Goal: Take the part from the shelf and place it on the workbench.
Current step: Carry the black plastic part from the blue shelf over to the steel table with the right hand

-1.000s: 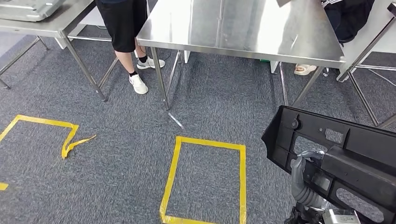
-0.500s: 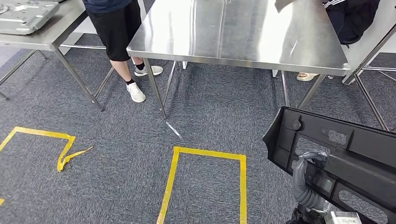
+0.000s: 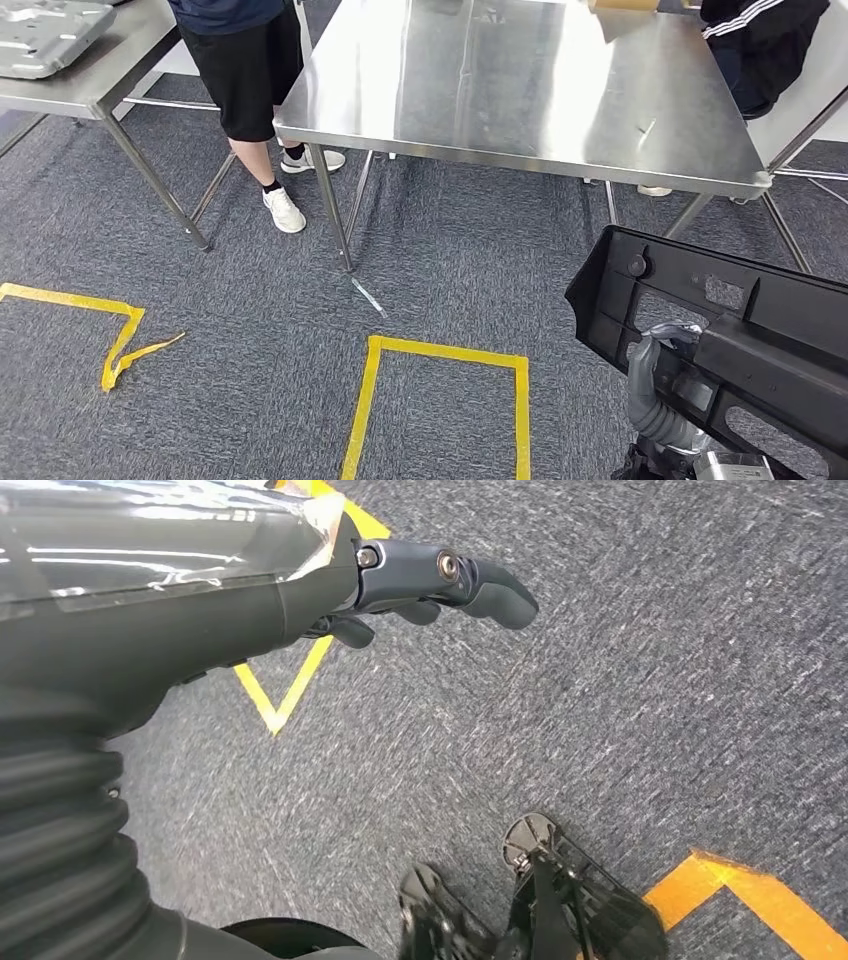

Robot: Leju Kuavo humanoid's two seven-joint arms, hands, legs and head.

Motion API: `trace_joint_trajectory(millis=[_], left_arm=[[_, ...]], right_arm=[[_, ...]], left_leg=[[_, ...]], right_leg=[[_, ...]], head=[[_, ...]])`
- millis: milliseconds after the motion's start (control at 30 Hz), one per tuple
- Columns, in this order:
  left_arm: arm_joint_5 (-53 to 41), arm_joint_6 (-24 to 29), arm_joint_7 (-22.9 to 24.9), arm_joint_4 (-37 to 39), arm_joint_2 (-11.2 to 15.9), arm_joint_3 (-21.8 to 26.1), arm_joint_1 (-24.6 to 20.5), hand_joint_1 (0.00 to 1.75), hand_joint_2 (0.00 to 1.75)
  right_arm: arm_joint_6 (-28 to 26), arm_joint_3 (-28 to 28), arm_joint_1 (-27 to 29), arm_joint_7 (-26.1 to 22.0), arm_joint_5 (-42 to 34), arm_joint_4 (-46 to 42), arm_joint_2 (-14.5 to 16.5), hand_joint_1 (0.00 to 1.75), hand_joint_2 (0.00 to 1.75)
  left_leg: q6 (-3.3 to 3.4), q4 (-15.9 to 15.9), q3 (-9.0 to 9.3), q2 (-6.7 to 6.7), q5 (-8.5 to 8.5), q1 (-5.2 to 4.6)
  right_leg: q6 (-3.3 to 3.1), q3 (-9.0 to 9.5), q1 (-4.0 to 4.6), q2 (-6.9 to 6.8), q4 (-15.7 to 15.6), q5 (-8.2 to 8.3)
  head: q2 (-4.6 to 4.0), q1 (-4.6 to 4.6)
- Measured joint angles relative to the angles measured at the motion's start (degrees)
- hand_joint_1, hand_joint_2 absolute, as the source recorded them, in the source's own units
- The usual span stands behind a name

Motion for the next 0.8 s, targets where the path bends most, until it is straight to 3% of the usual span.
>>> trace_joint_trajectory(millis=[33, 67, 100, 167, 233, 300, 367, 433, 467, 533, 567, 600, 667, 700, 733, 800], left_arm=[[0.02, 0.13, 0.01, 0.00, -0.03, 0.01, 0.04, 0.00, 1.75], [0.04, 0.25, 0.01, 0.00, -0.03, 0.01, 0.09, 0.00, 1.75], [0.04, 0.33, 0.01, 0.00, -0.03, 0.01, 0.11, 0.00, 1.75], [0.05, 0.40, 0.01, 0.00, -0.02, 0.04, 0.14, 0.00, 1.75], [0.09, 0.45, 0.00, 0.00, -0.05, 0.07, 0.13, 0.00, 1.75], [0.10, 0.49, 0.01, 0.00, -0.09, 0.07, 0.06, 0.00, 1.75], [0.10, 0.49, 0.03, 0.00, -0.14, 0.07, -0.07, 0.00, 1.75], [0.10, 0.49, 0.04, 0.00, -0.19, 0.07, -0.22, 0.00, 1.75], [0.10, 0.49, 0.05, 0.00, -0.21, 0.07, -0.23, 0.00, 1.75], [0.10, 0.50, 0.10, 0.00, -0.22, 0.07, -0.19, 0.00, 1.75], [0.10, 0.51, 0.12, 0.00, -0.21, 0.07, -0.18, 0.00, 1.75], [0.10, 0.51, 0.13, 0.00, -0.20, 0.07, -0.17, 0.00, 1.75], [0.10, 0.54, 0.14, -0.01, -0.10, 0.08, -0.17, 0.00, 1.75], [0.10, 0.56, 0.14, -0.01, -0.04, 0.08, -0.18, 0.00, 1.75], [0.10, 0.58, 0.16, -0.02, -0.02, 0.09, -0.20, 0.00, 1.75], [0.10, 0.60, 0.21, -0.03, -0.05, 0.09, -0.24, 0.00, 1.75]], right_arm=[[-0.01, 0.01, 0.01, 0.02, 0.00, 0.04, -0.06, 1.75, 1.75], [-0.01, 0.03, 0.00, 0.03, 0.00, 0.09, -0.13, 1.75, 1.75], [-0.01, 0.04, -0.02, 0.04, 0.00, 0.14, -0.19, 1.75, 1.75], [-0.03, 0.07, -0.05, 0.07, -0.01, 0.29, -0.30, 1.75, 1.75], [-0.05, 0.10, -0.13, 0.09, -0.01, 0.50, -0.34, 1.75, 1.75], [-0.07, 0.16, -0.32, 0.09, 0.00, 0.61, -0.34, 1.75, 1.75], [-0.07, 0.26, -0.54, 0.09, 0.01, 0.61, -0.36, 1.75, 1.75], [-0.09, 0.43, -0.73, 0.10, 0.02, 0.62, -0.37, 1.75, 1.75], [-0.11, 0.52, -0.80, 0.11, 0.03, 0.63, -0.38, 1.75, 1.75], [-0.15, 0.69, -0.83, 0.15, 0.04, 0.69, -0.39, 1.75, 1.75], [-0.17, 0.73, -0.83, 0.16, 0.04, 0.73, -0.39, 1.75, 1.75], [-0.19, 0.75, -0.84, 0.16, 0.04, 0.76, -0.39, 1.75, 1.75], [-0.22, 0.81, -0.93, 0.16, 0.03, 0.80, -0.39, 1.75, 1.75], [-0.22, 0.86, -1.01, 0.17, 0.03, 0.83, -0.39, 1.75, 1.75], [-0.22, 0.90, -1.07, 0.19, 0.03, 0.87, -0.40, 1.75, 1.75], [-0.27, 0.95, -1.12, 0.20, 0.05, 0.94, -0.44, 1.75, 1.75]], left_leg=[[0.02, 0.00, 0.58, -0.12, -0.59, -0.01], [0.00, 0.00, 1.31, -0.26, -1.19, -0.02], [-0.06, 0.00, 2.12, -0.35, -1.81, -0.02], [-0.41, 0.04, 3.43, -0.54, -3.08, -0.10], [-1.00, 0.03, 4.13, -0.63, -4.00, -0.23], [-1.53, 0.46, 4.42, -0.55, -4.18, -0.28], [-1.96, 3.43, 3.04, -0.12, -3.98, -0.20], [-2.52, 9.73, -1.00, 0.29, -5.09, 0.04], [-2.81, 13.13, -3.53, 0.40, -6.47, 0.19], [-3.18, 16.69, -7.48, 0.57, -8.57, 0.41], [-3.16, 15.93, -8.17, 0.63, -8.13, 0.46], [-2.98, 13.36, -7.84, 0.65, -6.34, 0.47], [-2.24, 6.17, -5.64, 0.62, -1.05, 0.20], [-1.91, 3.63, -4.66, 0.49, 0.10, 0.00], [-1.66, 2.21, -4.04, 0.37, 0.38, -0.22], [-1.22, 1.36, -3.17, 0.15, -0.69, -0.40]], right_leg=[[0.06, -1.58, -0.01, -0.01, 0.56, -1.03], [0.39, -2.21, -0.02, -0.01, -0.75, -0.86], [0.91, -2.15, -0.03, -0.02, -3.52, 0.68], [1.82, -1.24, 0.00, -0.19, -9.74, 6.52], [1.09, -0.45, 0.28, -0.41, -12.55, 10.25], [-0.30, 0.36, 0.28, -0.39, -13.03, 10.39], [-1.23, 1.50, -0.14, -0.38, -13.53, 10.10], [-1.97, 2.53, -0.31, -0.50, -13.78, 9.52], [-2.20, 2.90, -0.30, -0.52, -13.80, 9.14], [-2.29, 3.84, -0.29, -0.46, -13.80, 8.25], [-2.25, 4.45, -0.28, -0.42, -13.81, 7.76], [-2.17, 5.08, -0.28, -0.39, -13.83, 7.25], [-1.87, 6.27, -0.17, -0.36, -13.89, 6.16], [-1.60, 6.67, -0.08, -0.29, -13.97, 5.56], [-1.27, 7.11, -0.02, -0.22, -14.18, 5.11], [-0.20, 8.04, 0.11, -0.06, -14.11, 5.18]], head=[[0.00, 0.02], [0.00, 0.03], [0.00, 0.04], [0.00, 0.10], [0.00, 0.05], [0.00, -0.04], [0.00, -0.12], [0.00, -0.19], [0.00, -0.25], [0.00, -0.26], [0.00, -0.27], [0.00, -0.27], [0.00, -0.24], [0.00, -0.21], [0.00, -0.21], [0.00, -0.26]])
